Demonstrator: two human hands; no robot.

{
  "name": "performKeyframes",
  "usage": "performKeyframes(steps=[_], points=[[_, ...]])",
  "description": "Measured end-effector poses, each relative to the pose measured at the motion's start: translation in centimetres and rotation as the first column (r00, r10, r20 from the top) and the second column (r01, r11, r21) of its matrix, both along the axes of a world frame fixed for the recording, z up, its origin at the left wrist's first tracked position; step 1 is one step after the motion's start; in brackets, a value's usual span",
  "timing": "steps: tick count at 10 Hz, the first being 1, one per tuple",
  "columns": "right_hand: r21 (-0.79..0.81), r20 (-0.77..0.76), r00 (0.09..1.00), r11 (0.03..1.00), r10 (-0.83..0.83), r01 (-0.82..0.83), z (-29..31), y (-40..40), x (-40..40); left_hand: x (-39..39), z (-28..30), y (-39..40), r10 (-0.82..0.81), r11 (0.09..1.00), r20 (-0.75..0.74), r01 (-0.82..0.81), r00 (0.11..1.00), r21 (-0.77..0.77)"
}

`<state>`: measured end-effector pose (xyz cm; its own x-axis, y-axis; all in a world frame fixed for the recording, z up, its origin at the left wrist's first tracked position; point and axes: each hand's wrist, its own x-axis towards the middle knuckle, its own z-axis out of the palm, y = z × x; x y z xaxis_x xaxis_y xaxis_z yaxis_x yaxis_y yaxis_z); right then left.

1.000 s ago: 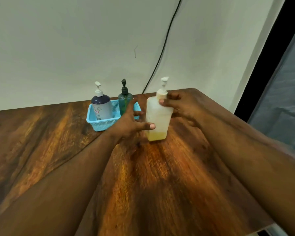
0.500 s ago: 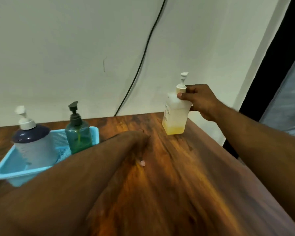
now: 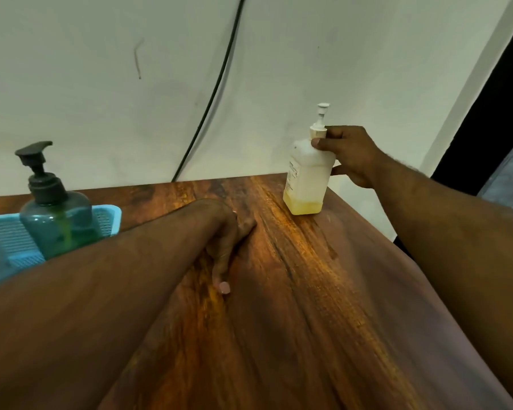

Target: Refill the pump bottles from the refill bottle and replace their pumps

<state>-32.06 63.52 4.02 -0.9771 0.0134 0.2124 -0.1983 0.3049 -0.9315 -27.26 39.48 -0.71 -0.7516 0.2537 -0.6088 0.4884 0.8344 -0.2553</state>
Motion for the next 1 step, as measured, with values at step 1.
performKeyframes(steps=[1], points=[[-0.027, 0.029, 1.0, 1.0, -0.008, 0.009, 0.34, 0.16, 0.51, 0.5, 0.18, -0.09, 0.021, 0.999, 0.027, -0.022, 0.999, 0.027]])
